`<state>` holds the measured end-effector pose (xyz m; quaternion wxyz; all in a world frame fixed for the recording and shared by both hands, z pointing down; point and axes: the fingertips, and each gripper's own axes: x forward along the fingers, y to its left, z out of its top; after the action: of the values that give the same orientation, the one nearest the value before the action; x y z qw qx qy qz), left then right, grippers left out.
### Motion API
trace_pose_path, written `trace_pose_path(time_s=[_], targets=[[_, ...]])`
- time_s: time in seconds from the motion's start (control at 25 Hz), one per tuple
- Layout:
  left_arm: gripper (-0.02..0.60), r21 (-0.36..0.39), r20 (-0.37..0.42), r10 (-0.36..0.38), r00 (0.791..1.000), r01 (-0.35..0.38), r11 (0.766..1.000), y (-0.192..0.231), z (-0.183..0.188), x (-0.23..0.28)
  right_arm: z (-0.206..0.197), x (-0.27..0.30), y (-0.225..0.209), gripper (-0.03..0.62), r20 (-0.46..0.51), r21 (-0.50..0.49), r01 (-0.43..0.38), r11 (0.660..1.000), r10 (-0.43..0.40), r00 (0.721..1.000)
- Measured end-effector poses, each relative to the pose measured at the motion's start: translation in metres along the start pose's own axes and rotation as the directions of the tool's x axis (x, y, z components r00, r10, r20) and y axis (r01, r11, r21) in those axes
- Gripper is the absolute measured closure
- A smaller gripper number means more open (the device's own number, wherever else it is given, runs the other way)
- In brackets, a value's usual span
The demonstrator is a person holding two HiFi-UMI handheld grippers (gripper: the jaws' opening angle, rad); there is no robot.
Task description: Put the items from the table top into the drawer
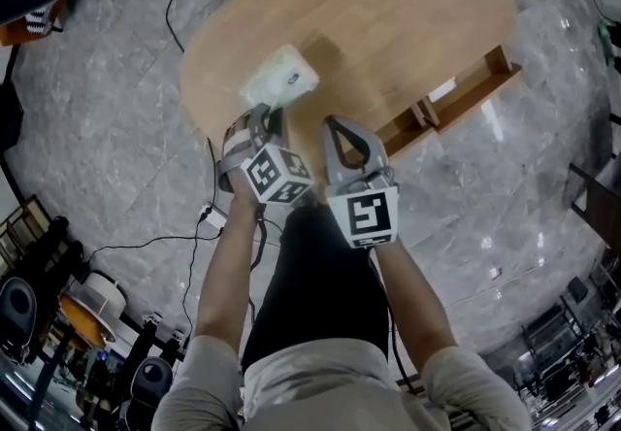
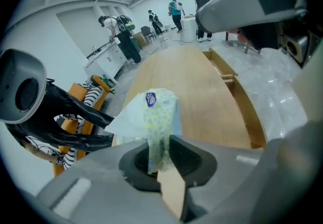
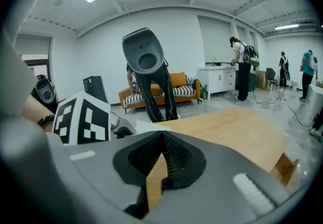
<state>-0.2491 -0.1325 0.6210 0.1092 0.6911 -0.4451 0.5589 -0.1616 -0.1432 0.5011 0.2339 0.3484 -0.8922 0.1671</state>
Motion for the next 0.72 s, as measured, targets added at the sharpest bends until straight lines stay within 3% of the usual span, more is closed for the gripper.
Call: trace_pose_path(time_s=[0.16, 0.44, 0.72], targets=[[0.518, 0.055, 0.018, -0.004, 1.000, 0.003, 0.998, -0.022, -0.006, -0.021, -0.007, -0.017, 0.011, 0.588, 0.053, 0.021, 0.048, 0.999, -0.049, 0.997], [0.518, 0.111, 0.071, -0.026, 0.997, 0.018, 0.994, -0.072, -0.007, -0.062, -0.038, -0.081, 0.022, 0.588, 0.059, 0.071, 0.141, 0.987, -0.146, 0.988], [0.518, 0.097, 0.072, -0.094, 0.993, 0.087, 0.992, -0.147, -0.003, -0.080, -0.085, -0.136, 0.012, 0.588, 0.015, 0.111, 0.196, 0.974, -0.199, 0.980]])
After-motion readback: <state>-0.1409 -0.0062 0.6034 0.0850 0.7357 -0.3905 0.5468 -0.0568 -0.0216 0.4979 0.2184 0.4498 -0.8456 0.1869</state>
